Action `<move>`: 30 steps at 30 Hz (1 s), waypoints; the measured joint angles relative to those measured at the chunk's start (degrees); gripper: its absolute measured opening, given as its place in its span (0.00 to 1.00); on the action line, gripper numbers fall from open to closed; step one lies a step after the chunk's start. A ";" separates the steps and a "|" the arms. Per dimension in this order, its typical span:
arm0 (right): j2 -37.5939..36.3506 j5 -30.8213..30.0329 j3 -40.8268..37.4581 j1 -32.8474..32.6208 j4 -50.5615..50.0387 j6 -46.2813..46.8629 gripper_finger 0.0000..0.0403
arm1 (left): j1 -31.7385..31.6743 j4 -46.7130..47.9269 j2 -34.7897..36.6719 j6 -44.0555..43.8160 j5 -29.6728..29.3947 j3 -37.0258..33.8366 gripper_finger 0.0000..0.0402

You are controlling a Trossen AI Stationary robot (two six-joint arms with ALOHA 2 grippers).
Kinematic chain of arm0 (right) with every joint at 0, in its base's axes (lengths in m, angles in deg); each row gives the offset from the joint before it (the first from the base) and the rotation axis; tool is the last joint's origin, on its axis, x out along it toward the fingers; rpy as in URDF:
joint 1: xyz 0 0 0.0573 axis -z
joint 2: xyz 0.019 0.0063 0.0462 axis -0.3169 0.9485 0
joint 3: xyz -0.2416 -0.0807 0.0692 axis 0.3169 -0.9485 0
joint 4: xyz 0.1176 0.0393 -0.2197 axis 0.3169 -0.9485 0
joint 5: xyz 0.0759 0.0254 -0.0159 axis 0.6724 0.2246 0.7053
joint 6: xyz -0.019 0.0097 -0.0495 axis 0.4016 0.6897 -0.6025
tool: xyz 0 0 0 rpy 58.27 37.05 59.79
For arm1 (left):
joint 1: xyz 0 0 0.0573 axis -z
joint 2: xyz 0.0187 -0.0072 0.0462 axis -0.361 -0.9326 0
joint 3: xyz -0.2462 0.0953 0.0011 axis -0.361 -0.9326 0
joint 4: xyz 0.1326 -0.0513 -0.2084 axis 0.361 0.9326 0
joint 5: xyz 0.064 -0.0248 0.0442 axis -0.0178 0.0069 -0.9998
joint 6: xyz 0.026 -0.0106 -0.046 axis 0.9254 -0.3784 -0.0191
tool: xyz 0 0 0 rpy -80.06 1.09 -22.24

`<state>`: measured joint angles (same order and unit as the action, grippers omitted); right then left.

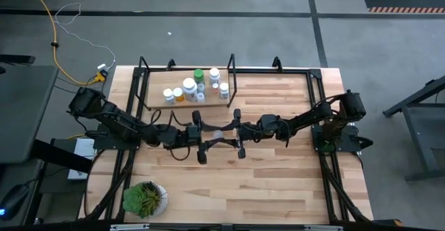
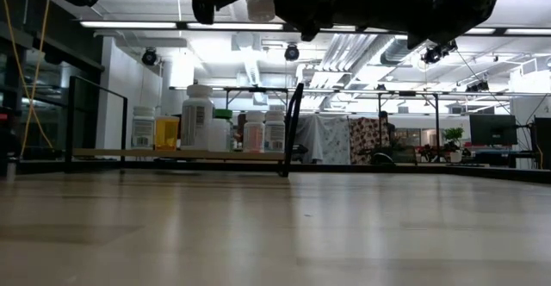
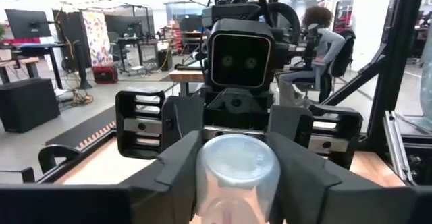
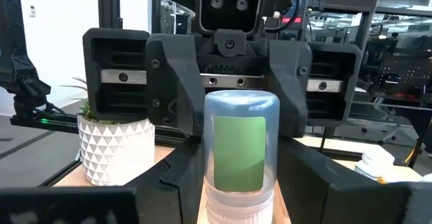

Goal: Pick and place medicine bottles onto shelf by color
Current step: Adjust the small green pill bottle on the shelf

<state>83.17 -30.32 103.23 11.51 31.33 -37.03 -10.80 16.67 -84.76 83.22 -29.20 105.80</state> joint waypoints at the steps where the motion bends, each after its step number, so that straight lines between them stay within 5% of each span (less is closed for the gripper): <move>1: 0.00 0.01 0.00 0.00 -0.02 0.01 0.37 | 0.01 0.01 0.01 0.33 0.01 0.00 0.37; 16: 0.00 -1.54 0.00 -0.07 -0.52 1.16 0.39 | 0.62 0.59 0.02 0.22 -1.21 0.00 0.34; 30: -1.45 -12.00 0.13 0.01 -8.77 -0.07 0.56 | 2.45 17.40 9.77 0.18 -12.66 -0.37 0.35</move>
<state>81.73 -42.32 103.36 11.52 22.56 -37.10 -8.35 34.07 -74.99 83.39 -41.86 105.44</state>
